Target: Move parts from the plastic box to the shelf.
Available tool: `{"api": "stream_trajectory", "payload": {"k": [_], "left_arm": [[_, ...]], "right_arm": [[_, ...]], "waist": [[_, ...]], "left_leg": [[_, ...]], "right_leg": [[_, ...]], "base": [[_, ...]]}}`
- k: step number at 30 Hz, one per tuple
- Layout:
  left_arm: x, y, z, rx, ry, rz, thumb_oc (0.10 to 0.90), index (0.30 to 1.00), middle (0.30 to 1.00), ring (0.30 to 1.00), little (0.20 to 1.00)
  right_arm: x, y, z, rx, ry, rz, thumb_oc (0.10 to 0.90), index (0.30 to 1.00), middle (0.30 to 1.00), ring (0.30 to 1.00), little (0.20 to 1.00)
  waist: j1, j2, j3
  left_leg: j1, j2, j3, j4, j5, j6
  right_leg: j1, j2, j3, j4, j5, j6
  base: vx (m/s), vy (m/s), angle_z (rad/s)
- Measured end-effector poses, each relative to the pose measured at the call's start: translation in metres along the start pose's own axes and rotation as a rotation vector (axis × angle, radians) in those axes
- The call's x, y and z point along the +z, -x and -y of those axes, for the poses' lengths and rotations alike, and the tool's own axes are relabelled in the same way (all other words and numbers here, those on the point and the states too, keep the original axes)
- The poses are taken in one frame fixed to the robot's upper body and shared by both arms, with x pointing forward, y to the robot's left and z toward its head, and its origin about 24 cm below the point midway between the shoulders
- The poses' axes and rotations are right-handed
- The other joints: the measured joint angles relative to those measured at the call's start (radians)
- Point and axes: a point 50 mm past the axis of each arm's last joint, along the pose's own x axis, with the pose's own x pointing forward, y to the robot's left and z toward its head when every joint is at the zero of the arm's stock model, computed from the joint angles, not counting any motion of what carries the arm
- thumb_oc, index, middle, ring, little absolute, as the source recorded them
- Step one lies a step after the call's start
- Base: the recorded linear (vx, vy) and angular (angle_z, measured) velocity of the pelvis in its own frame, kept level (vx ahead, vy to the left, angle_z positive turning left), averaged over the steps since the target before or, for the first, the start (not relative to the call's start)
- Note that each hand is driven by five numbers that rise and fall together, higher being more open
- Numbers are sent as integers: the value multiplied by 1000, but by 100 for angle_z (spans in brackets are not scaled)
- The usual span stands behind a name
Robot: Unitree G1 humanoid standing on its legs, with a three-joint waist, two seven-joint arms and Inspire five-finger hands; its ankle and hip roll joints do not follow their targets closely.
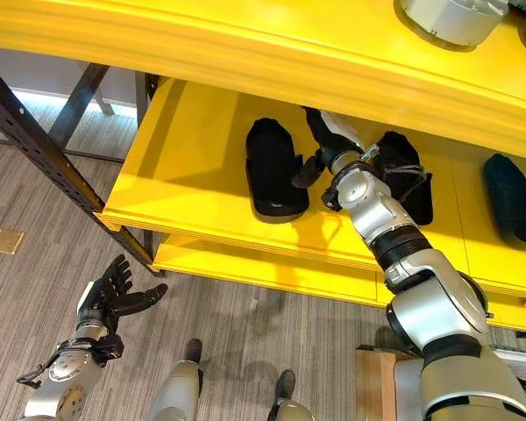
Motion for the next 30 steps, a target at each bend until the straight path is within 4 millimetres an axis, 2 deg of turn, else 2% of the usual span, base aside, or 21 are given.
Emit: {"api": "stream_trajectory", "payload": {"k": [8, 10, 11, 13, 16, 25, 28, 30], "left_arm": [[0, 0, 1, 1, -7, 0, 900, 1000, 1000, 1000, 1000], [-1, 0, 0, 2, -17, 0, 900, 1000, 1000, 1000, 1000], [-1, 1, 0, 5, -25, -1, 900, 1000, 1000, 1000, 1000], [2, -1, 2, 3, -28, 13, 900, 1000, 1000, 1000, 1000], [1, -2, 4, 1, -20, 15, 900, 1000, 1000, 1000, 1000], [-3, 0, 7, 2, -34, 1, 900, 1000, 1000, 1000, 1000], [-3, 0, 8, 0, -33, 0, 900, 1000, 1000, 1000, 1000], [-3, 0, 7, 4, -33, -3, 900, 1000, 1000, 1000, 1000]], "right_arm": [[-5, 6, -30, 70, 10, -10, 900, 1000, 1000, 1000, 1000], [0, 8, -32, 83, 15, 17, 900, 1000, 1000, 1000, 1000], [11, 13, -35, 96, 10, 79, 900, 1000, 1000, 1000, 1000], [37, 22, -34, 122, 54, 230, 900, 1000, 1000, 1000, 1000], [44, 34, -34, 158, 73, 313, 900, 1000, 1000, 1000, 1000], [40, 49, -24, 204, 144, 359, 900, 1000, 1000, 1000, 1000], [38, 58, -22, 221, 167, 376, 900, 1000, 1000, 1000, 1000], [41, 71, -24, 255, 186, 423, 900, 1000, 1000, 1000, 1000]], "waist": [[1, 0, 1], [-10, 0, 1], [-19, 0, 5], [-30, 2, 29], [-34, 1, 39], [-47, 3, 69], [-52, 3, 70], [-55, 2, 71]], "left_leg": [[-25, 1, 6, 13, -1, 1], [-29, 1, 6, 14, -1, 1], [-29, 1, 6, 14, -1, 1], [-29, 6, 8, 16, -1, 1], [-29, 7, 7, 16, -1, 1], [-29, 7, 7, 18, -1, 1], [-30, 7, 7, 18, -1, 1], [-30, 8, 7, 18, -2, 0]], "right_leg": [[-35, -2, 12, 21, -4, 2], [-39, -1, 12, 23, -4, 2], [-39, -1, 12, 24, -3, 3], [-44, 2, 16, 29, -3, 3], [-45, 2, 16, 33, -7, 3], [-46, 2, 16, 38, -8, 2], [-47, 2, 16, 38, -8, 3], [-47, 3, 16, 39, -10, 3]], "base": [[-15, 8, -2], [0, 0, 0], [0, 0, 0], [-18, -19, -5], [0, 0, 0], [0, 0, 0], [0, 0, 0], [0, 0, 0]]}}
